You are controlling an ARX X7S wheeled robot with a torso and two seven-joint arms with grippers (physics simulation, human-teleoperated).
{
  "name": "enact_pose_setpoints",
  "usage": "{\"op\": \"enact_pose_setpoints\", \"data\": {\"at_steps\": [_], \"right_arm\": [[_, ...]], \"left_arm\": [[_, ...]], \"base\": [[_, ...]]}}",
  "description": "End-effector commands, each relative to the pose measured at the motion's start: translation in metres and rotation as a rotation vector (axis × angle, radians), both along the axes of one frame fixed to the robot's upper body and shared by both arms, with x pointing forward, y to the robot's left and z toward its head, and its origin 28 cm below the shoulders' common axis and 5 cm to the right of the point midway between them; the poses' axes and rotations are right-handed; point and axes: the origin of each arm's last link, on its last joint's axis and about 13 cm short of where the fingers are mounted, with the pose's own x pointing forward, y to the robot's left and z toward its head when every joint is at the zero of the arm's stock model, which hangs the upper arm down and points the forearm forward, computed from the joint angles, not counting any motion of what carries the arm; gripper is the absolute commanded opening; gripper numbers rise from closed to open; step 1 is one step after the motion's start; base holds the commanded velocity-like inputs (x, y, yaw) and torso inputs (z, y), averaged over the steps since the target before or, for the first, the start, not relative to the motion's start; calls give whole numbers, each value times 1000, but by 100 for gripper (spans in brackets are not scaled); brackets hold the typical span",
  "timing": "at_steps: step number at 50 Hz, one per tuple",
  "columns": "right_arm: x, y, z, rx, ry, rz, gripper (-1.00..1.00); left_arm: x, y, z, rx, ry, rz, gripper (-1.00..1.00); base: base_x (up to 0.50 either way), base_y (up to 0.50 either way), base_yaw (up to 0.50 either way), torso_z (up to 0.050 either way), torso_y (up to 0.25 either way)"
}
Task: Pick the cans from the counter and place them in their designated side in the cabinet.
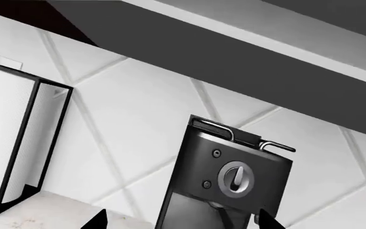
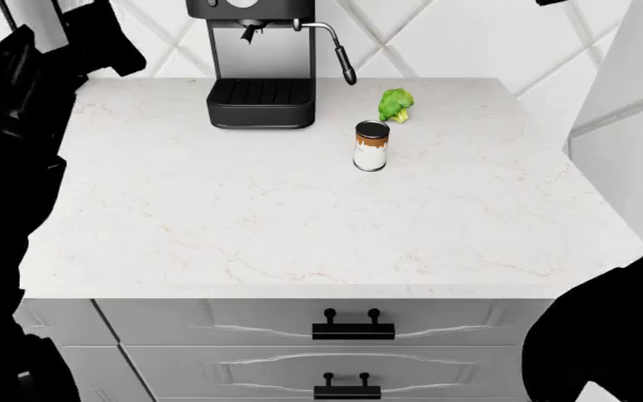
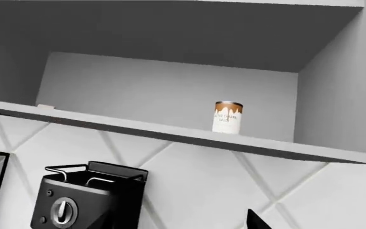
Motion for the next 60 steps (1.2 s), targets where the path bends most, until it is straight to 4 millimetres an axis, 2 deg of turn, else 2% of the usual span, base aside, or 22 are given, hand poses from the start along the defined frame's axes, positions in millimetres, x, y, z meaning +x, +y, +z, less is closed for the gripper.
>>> {"op": "enact_pose_setpoints", "data": {"at_steps": [1, 10, 15, 20, 26, 40, 46, 52, 60], "right_arm": [[2, 3, -43, 44, 91, 26, 100], [16, 6, -66, 74, 144, 49, 100], [23, 8, -77, 93, 168, 60, 100], [30, 10, -85, 108, 190, 74, 100], [37, 13, -98, 124, 232, 90, 100], [50, 16, -129, 143, 325, 84, 100], [45, 18, -133, 133, 342, 81, 100], [36, 18, -133, 104, 357, 56, 100], [20, 17, -129, 93, 416, 43, 100]], "left_arm": [[-11, -4, -24, -1, 67, -4, 100], [-13, -6, -51, 14, 110, 14, 100], [-18, -8, -65, 5, 54, 44, 100], [-22, -10, -76, -5, 77, 53, 100], [-27, -8, -86, 76, 74, 67, 100], [-23, -1, -72, 156, 33, 82, 100], [-19, 2, -69, 239, 37, 25, 100], [-10, 5, -61, 398, 109, -97, 100], [-2, 2, -48, 462, 185, -182, 100]], "base": [[0, 0, 0, 0, 0], [0, 0, 0, 0, 0], [0, 0, 0, 0, 0], [0, 0, 0, 0, 0], [0, 0, 0, 0, 0], [0, 0, 0, 0, 0], [0, 0, 0, 0, 0], [0, 0, 0, 0, 0], [0, 0, 0, 0, 0]]}}
